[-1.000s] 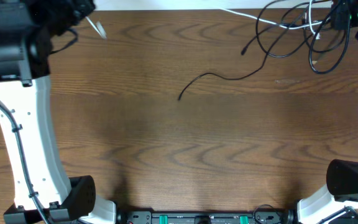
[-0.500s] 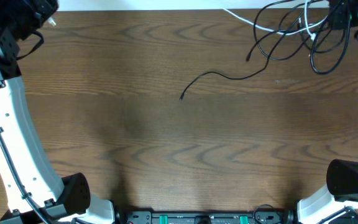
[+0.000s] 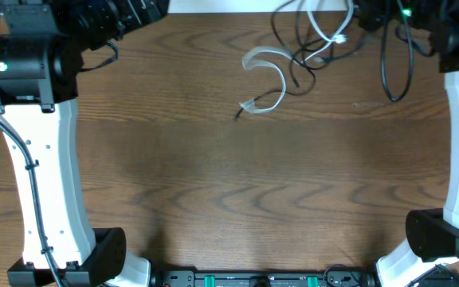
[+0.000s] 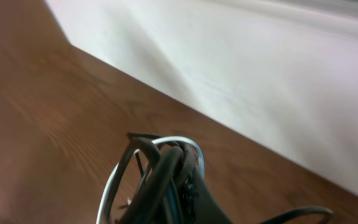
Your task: Untangle cables
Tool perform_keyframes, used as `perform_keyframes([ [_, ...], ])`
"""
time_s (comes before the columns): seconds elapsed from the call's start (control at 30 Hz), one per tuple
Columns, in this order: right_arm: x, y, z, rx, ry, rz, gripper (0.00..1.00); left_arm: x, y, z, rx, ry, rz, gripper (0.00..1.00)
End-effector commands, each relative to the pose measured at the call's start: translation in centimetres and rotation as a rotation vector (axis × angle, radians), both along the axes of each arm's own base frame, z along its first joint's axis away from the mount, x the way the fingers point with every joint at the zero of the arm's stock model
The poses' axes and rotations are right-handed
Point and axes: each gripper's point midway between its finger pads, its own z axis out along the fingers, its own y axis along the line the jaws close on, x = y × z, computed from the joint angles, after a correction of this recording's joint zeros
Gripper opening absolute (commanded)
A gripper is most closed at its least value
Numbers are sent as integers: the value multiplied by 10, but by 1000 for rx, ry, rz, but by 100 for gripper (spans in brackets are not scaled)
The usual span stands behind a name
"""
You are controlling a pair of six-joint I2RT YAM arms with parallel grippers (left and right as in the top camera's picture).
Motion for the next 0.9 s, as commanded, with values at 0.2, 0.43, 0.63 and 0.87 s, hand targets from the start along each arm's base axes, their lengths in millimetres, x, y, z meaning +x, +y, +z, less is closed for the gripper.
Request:
perform_keyframes([
  [0.2,-19,50,28,119,-35,139,1,-5,-75,-36,29,97,-206,98],
  [0.43,-33,75,28,134,-20,223,1,-15,-140,-41,122,28,-329,98],
  [0.63,-37,81,32,156,-24,252,1,-15,-151,-35,122,-7,-343,77],
  [0.87,-39,83,35,167,-31,268,1,-15,-151,-36,122,-6,-343,35],
])
